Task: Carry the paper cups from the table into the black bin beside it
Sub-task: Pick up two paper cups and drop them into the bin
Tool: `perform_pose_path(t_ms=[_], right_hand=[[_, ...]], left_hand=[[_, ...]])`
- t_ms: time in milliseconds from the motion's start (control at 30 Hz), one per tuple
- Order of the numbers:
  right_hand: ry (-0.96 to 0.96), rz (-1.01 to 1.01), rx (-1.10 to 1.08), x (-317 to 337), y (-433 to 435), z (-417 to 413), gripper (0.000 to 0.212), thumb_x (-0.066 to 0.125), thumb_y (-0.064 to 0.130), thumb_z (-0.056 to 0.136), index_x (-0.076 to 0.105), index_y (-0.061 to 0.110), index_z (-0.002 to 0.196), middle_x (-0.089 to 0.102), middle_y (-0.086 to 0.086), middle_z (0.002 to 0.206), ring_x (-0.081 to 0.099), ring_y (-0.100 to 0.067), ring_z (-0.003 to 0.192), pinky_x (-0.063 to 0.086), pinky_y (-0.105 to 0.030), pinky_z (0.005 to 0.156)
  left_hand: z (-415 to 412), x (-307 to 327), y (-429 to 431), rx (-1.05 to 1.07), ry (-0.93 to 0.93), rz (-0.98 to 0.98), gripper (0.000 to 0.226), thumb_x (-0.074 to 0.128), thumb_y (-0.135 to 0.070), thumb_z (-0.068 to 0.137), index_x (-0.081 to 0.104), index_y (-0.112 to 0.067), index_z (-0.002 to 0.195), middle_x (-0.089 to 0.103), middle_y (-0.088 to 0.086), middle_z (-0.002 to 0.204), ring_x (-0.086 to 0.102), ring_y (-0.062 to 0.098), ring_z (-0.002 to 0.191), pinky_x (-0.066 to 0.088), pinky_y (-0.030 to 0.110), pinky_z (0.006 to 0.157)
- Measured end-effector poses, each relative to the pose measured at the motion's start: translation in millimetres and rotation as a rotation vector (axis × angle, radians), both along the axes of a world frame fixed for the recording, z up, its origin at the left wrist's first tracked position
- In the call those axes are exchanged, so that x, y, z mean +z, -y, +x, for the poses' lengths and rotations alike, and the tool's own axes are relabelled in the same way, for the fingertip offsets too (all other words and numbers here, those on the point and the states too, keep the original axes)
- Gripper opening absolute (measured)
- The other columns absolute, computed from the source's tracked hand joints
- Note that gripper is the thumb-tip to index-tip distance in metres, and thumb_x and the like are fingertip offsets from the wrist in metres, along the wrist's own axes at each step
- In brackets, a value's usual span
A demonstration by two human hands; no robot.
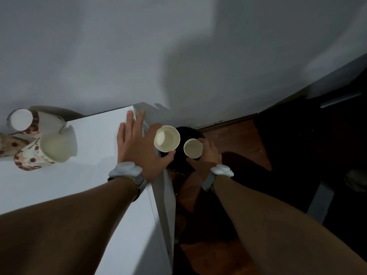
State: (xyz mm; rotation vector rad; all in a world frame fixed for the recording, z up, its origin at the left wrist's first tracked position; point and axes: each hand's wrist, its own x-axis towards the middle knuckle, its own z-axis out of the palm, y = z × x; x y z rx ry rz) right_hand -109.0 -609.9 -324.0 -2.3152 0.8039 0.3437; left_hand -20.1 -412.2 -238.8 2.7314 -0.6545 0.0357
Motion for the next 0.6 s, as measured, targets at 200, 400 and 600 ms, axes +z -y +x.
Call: perform_pose_path(t_ms=[200,400,600], right_hand=[[-0.032,0.017,-0.019,-25,2,20,0.083,0.082,0.041,0.076,0.042,0.023,0.147,0.048,-0.002,0.145,0.046,-0.028,0.134,0.043,-0.047,0.103],[-0.037,0.031,-0.004,-39,-1,29,0.084,0.083,0.044,0.075,0.042,0.023,0.146,0.049,-0.005,0.145,0.046,-0.033,0.133,0.043,-0.048,0.103],[-0.030,0.047,0.002,-50,-11,34,0.087,0.084,0.044,0.074,0.043,0.021,0.146,0.049,-0.007,0.145,0.046,-0.034,0.132,0.043,-0.051,0.104]], left_hand=[[2,-8,-2,0.004,0.035,0.018,0.074,0.069,-0.076,0.073,0.057,-0.035,0.135,0.042,0.008,0.165,0.015,0.037,0.163,0.010,0.051,0.127],[2,-7,-1,-0.002,0.037,0.015,0.076,0.070,-0.074,0.072,0.060,-0.032,0.135,0.046,0.011,0.162,0.018,0.040,0.162,0.012,0.053,0.126],[1,-8,-2,0.003,0.043,0.000,0.077,0.071,-0.074,0.071,0.060,-0.032,0.135,0.046,0.009,0.162,0.017,0.038,0.162,0.011,0.051,0.127]])
